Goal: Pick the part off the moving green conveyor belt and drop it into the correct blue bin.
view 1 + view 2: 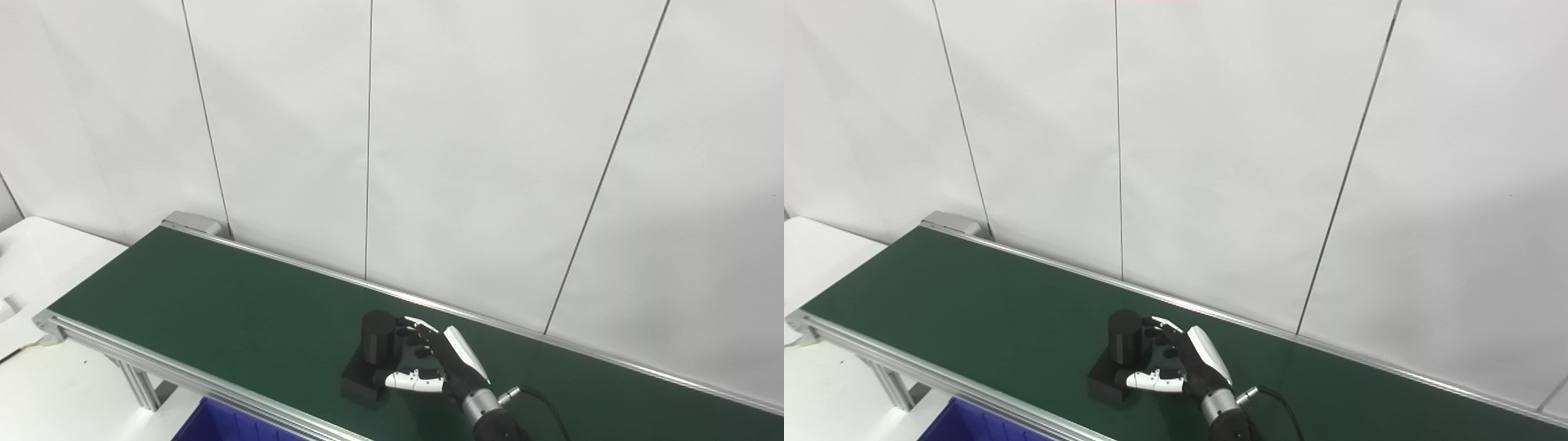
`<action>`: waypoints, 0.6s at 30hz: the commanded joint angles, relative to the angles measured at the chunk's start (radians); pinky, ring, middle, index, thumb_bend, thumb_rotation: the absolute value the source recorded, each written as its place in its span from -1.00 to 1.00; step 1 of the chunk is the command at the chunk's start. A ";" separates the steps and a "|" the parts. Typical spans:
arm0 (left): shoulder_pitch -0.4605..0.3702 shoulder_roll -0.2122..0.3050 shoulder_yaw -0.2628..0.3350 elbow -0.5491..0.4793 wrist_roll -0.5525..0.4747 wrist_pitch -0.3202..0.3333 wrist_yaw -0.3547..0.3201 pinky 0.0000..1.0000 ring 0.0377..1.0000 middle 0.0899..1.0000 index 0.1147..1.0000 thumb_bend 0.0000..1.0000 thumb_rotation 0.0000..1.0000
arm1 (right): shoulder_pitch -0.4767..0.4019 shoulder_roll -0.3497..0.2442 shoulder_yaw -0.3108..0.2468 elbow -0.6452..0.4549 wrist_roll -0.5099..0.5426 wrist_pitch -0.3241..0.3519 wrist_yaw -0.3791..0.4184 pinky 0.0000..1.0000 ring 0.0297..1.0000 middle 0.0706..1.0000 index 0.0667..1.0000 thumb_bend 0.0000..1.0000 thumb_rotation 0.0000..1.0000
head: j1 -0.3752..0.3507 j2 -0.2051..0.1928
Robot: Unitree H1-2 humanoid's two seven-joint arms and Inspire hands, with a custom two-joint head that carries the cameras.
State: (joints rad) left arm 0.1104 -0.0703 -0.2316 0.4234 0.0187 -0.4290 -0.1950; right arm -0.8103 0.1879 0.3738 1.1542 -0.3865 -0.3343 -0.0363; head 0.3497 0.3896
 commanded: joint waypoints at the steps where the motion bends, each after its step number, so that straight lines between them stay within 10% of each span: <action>1: 0.001 -0.015 -0.007 -0.039 -0.006 -0.038 -0.003 0.14 0.23 0.29 0.31 0.00 -1.00 | -0.065 0.025 -0.007 -0.006 0.007 -0.042 -0.018 0.52 0.65 0.65 0.73 0.47 -0.27 | 0.000 0.001; 13: 0.026 -0.019 -0.021 -0.068 -0.028 -0.039 -0.014 0.14 0.21 0.28 0.30 -0.01 -1.00 | -0.063 0.025 -0.027 0.017 0.023 -0.068 -0.039 0.47 0.60 0.62 0.67 0.53 -0.37 | -0.005 0.013; 18: 0.034 -0.020 -0.023 -0.078 -0.029 -0.037 -0.012 0.16 0.24 0.30 0.30 -0.02 -1.00 | -0.058 0.032 -0.046 0.025 0.027 -0.108 -0.098 0.32 0.42 0.45 0.52 0.49 -0.76 | -0.008 0.017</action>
State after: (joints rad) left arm 0.1482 -0.0756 -0.2491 0.3748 0.0038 -0.4291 -0.1998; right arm -0.8260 0.1919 0.3352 1.1905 -0.3684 -0.3799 -0.0981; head 0.3406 0.4065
